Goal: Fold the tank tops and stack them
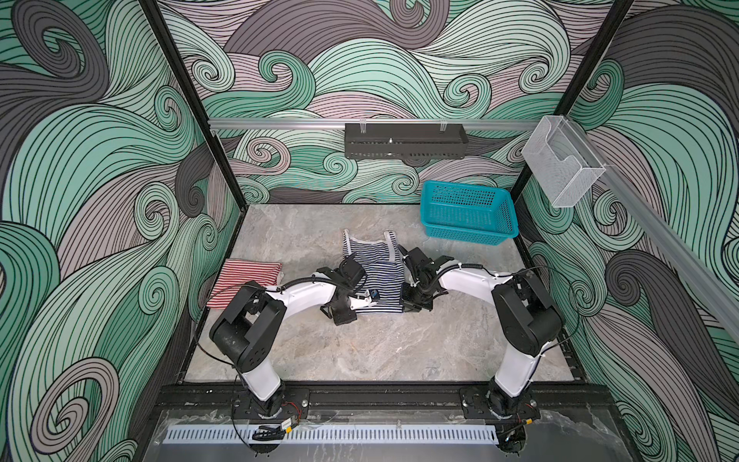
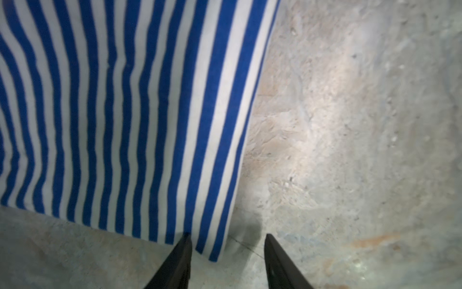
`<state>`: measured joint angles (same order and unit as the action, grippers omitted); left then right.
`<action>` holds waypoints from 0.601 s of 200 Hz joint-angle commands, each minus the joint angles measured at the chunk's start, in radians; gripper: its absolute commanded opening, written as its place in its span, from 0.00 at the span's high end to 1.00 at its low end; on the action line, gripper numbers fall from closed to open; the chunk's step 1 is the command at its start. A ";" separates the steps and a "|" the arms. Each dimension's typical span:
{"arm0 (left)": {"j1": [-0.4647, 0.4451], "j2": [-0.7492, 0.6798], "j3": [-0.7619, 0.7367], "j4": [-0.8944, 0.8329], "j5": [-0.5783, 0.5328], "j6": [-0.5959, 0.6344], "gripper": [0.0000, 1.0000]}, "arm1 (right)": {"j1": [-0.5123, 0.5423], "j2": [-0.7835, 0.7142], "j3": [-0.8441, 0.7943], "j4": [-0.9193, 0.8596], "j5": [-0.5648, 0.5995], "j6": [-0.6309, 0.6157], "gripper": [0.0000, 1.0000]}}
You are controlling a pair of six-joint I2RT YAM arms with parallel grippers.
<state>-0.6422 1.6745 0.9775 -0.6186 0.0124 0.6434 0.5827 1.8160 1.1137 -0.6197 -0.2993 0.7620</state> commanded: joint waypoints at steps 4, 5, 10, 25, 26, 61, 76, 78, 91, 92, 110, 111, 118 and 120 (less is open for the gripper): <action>-0.005 0.006 0.020 0.053 -0.075 -0.025 0.51 | -0.007 -0.037 -0.013 0.011 -0.010 -0.004 1.00; -0.005 0.007 0.020 0.054 -0.076 -0.025 0.51 | -0.007 -0.038 -0.014 0.012 -0.009 -0.004 1.00; -0.005 0.004 0.015 0.061 -0.081 -0.027 0.51 | -0.008 -0.039 -0.014 0.009 -0.010 -0.004 1.00; -0.005 -0.001 0.010 0.066 -0.085 -0.023 0.51 | -0.011 -0.037 -0.013 0.012 -0.010 -0.006 1.00; -0.005 0.000 0.010 0.065 -0.085 -0.022 0.51 | -0.010 -0.038 -0.013 0.012 -0.011 -0.006 1.00; -0.007 0.030 0.028 0.042 -0.066 -0.017 0.57 | -0.013 -0.036 -0.011 0.011 -0.014 -0.007 1.00; -0.008 0.027 0.030 0.021 -0.029 -0.006 0.61 | -0.016 -0.037 -0.011 0.009 -0.014 -0.007 1.00; -0.008 0.026 0.029 0.020 -0.025 -0.005 0.62 | -0.015 -0.037 -0.010 0.011 -0.014 -0.007 1.00; -0.012 0.019 0.023 0.010 -0.006 0.008 0.66 | -0.018 -0.037 -0.011 0.008 -0.015 -0.007 1.00; -0.013 0.019 0.021 0.010 -0.005 0.009 0.66 | -0.018 -0.037 -0.012 0.009 -0.014 -0.007 1.00; -0.016 0.026 0.017 0.013 -0.009 0.012 0.66 | -0.018 -0.038 -0.010 0.009 -0.014 -0.007 1.00; -0.016 0.027 0.018 0.013 -0.009 0.012 0.66 | -0.018 -0.039 -0.010 0.009 -0.014 -0.007 1.00; -0.016 0.037 0.023 0.006 -0.012 0.012 0.66 | -0.019 -0.039 -0.011 0.008 -0.014 -0.007 1.00; -0.016 0.040 0.025 0.004 -0.012 0.012 0.65 | -0.020 -0.039 -0.011 0.009 -0.014 -0.007 1.00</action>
<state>-0.6479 1.6936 0.9798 -0.5766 -0.0246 0.6430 0.5709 1.8084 1.1084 -0.6090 -0.3149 0.7593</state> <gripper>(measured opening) 0.340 0.053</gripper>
